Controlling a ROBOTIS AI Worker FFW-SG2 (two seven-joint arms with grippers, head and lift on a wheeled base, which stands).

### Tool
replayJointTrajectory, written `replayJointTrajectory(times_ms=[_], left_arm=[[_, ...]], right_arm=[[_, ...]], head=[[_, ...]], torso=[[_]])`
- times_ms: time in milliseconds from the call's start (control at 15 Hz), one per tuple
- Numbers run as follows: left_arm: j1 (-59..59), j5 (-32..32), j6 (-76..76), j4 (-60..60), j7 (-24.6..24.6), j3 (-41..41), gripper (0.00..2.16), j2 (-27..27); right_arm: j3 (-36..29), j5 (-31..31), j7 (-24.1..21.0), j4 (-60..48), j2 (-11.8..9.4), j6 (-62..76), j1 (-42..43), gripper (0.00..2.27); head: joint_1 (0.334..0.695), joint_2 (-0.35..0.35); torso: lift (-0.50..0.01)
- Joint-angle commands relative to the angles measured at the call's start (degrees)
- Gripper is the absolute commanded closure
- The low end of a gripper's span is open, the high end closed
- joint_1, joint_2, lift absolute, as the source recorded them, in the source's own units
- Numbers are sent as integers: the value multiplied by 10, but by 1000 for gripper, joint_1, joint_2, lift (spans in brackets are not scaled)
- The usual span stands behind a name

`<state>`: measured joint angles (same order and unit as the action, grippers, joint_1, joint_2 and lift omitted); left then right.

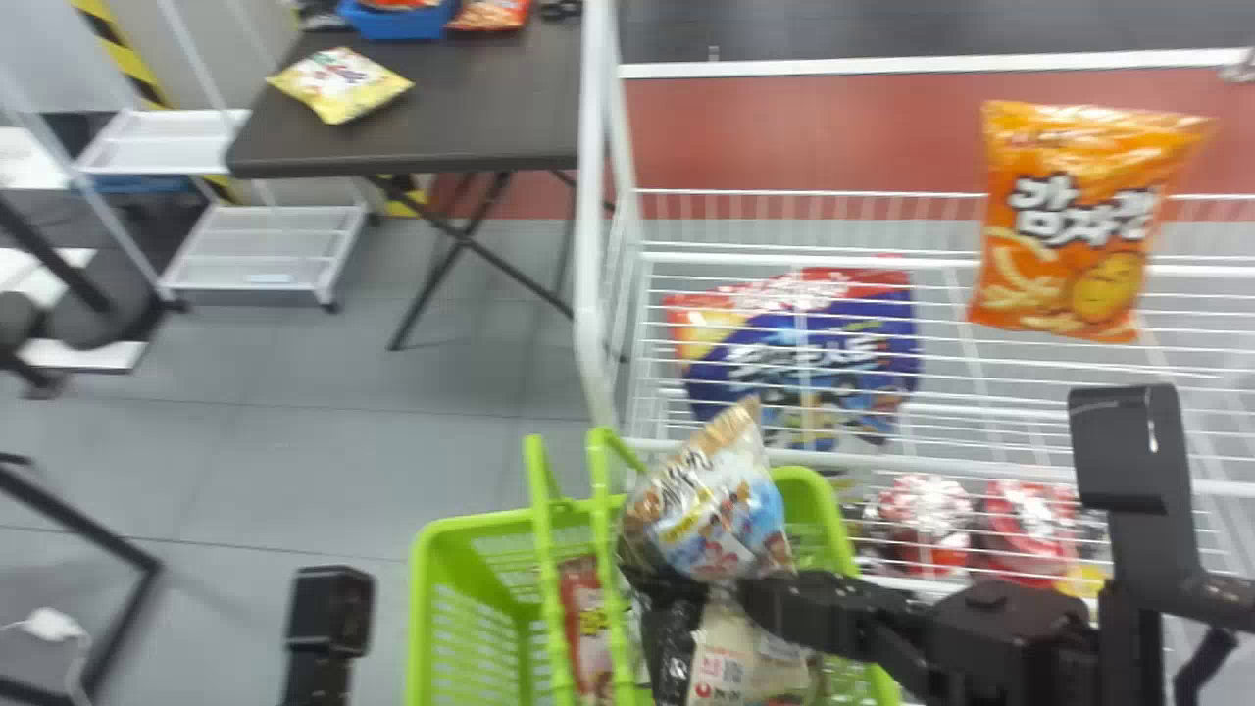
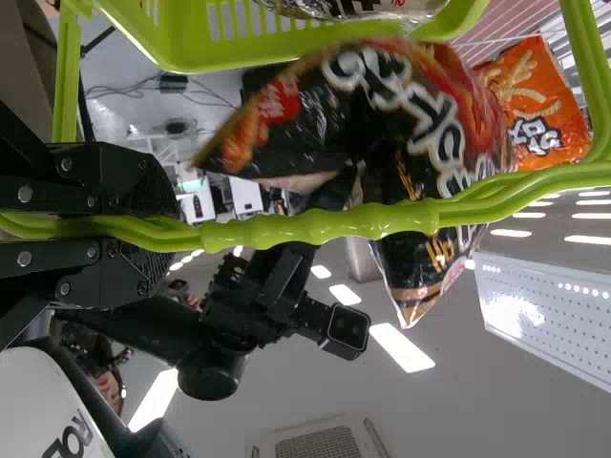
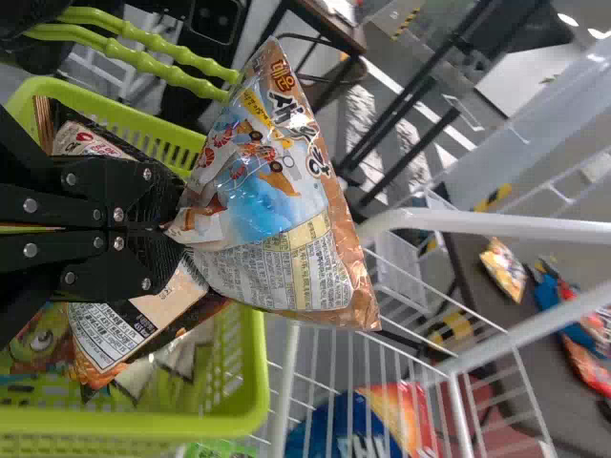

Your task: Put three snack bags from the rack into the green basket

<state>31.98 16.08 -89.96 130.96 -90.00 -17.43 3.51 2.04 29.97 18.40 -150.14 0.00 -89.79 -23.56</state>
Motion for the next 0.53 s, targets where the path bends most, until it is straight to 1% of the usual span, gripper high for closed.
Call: replayJointTrajectory(times_ms=[0,67,133,200,267,333,467], left_arm=[[3,0,-1,4,-6,1,2152,0],[4,0,-1,7,-6,2,2152,0],[5,0,-1,9,-6,3,2152,0],[6,0,-1,11,-6,5,2152,0],[8,0,-1,12,-6,4,2152,0],[8,0,-1,12,-6,4,2152,0],[8,0,-1,13,-6,2,2152,1]], right_arm=[[60,-30,0,45,-3,-3,4,2253],[85,-47,1,63,-7,-3,5,2199],[109,-63,8,88,-12,-3,14,1855],[122,-68,8,100,-24,-3,19,1254],[133,-79,8,103,-32,-3,23,326],[133,-101,11,98,-34,-3,24,-1],[102,-104,38,69,-34,-3,17,-1]], head=[[695,241],[695,274],[695,309],[695,343],[695,350],[695,350],[695,350]], torso=[[0],[0],[0],[0],[0],[0],[0]])
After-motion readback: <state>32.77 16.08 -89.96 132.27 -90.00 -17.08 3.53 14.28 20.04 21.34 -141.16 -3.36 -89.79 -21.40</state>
